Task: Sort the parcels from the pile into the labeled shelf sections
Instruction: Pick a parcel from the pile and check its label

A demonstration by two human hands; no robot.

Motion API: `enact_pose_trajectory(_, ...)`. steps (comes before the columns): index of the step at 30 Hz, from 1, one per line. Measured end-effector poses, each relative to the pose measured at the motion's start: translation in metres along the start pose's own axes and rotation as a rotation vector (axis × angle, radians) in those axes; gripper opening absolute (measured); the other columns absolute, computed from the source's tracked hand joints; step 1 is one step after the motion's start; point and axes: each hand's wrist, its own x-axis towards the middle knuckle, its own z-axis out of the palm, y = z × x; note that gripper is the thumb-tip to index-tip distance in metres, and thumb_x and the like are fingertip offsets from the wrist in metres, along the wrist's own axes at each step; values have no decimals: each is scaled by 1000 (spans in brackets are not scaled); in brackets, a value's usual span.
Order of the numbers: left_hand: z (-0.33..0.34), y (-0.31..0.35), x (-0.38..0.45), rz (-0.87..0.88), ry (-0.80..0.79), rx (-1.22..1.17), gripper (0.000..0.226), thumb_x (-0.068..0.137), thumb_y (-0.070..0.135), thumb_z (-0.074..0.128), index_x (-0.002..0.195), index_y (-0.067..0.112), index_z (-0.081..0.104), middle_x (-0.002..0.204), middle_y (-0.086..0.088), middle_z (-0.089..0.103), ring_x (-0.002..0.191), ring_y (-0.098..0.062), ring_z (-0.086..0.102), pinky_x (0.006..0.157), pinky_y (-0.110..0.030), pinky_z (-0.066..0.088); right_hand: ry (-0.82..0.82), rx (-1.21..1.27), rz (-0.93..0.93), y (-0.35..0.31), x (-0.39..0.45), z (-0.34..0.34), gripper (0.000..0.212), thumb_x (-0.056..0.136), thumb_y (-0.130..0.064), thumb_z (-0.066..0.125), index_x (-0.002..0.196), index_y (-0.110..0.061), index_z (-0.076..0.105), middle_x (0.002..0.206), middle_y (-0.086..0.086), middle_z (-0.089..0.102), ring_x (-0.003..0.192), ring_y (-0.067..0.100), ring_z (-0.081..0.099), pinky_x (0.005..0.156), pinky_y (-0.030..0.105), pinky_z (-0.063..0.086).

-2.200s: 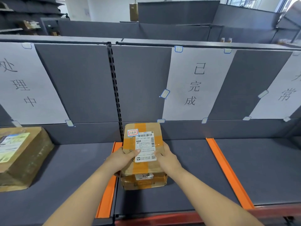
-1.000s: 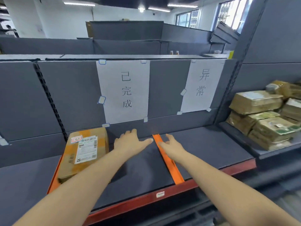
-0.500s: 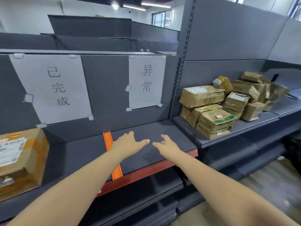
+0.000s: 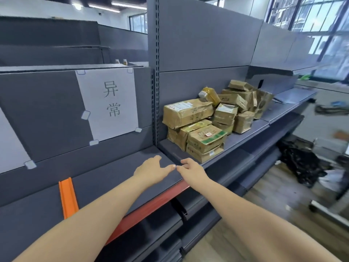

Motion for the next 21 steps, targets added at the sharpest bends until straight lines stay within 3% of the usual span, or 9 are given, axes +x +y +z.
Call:
enact_pose_trajectory(5,9,17,45,34,-70,-36,79,90,61,49,151,17,27,156,-2,31,141,-22,33,109,-36,36,54,7,34,5,30,-21,49,96,-36,53,140,-17,45,132,3,56,109,16,54,90,25,44)
enact_pose_trajectory(8,7,28,75,70,-114,-68,75,91,57,50,150,16,30,155,-3,34,140,-21,35,107,-32,35,88,22,46,2,51,-35,49,95,-36,55,139,-16,46,132,4,56,111,18,55,96,32,47)
enact_pose_trajectory(15,0,55,131,147,-104,-79,70,92,55,50,148,16,35,150,-5,41,134,-23,42,102,-31,39,133,63,83,0,90,-61,53,92,-36,59,140,-17,45,135,4,55,111,17,56,87,26,46)
enact_pose_trajectory(18,3,62,146,153,-120,-102,70,92,55,50,149,17,35,149,-5,41,133,-23,43,101,-32,40,133,48,93,2,102,-69,55,92,-37,59,141,-18,43,136,4,54,117,20,54,99,31,44)
enact_pose_trajectory(21,6,69,159,152,-123,-99,70,93,55,49,149,16,34,149,-5,41,133,-23,43,102,-32,39,120,58,89,2,115,-76,52,93,-35,57,141,-19,43,137,3,53,120,20,52,98,29,42)
